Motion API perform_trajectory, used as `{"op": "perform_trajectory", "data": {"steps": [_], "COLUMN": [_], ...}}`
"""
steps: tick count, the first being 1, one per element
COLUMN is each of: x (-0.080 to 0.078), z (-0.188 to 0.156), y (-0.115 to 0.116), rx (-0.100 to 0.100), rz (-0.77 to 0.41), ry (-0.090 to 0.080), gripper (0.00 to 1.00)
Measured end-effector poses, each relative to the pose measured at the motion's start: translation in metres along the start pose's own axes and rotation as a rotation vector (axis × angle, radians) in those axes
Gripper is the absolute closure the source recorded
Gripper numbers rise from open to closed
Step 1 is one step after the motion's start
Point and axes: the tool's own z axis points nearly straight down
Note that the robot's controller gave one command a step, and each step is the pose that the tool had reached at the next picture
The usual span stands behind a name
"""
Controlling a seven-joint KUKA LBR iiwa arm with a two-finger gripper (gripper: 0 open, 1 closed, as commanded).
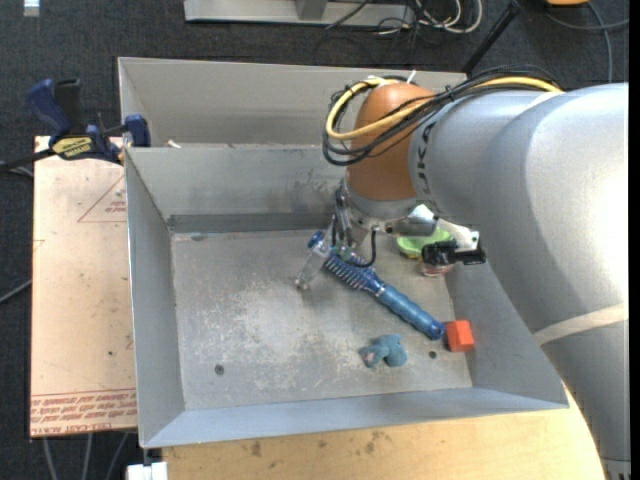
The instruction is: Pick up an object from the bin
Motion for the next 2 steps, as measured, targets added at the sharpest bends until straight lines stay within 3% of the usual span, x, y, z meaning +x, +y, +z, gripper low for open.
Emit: {"op": "perform_trajectory", "data": {"steps": [1, 2], "x": [0.000, 0.038], "z": [0.001, -0.168], "y": [0.000, -0.002], "rx": [0.001, -0.004], "rz": [-0.001, -0.035], "ry": [0.001, -0.004], "gripper": [1.00, 1.00]}}
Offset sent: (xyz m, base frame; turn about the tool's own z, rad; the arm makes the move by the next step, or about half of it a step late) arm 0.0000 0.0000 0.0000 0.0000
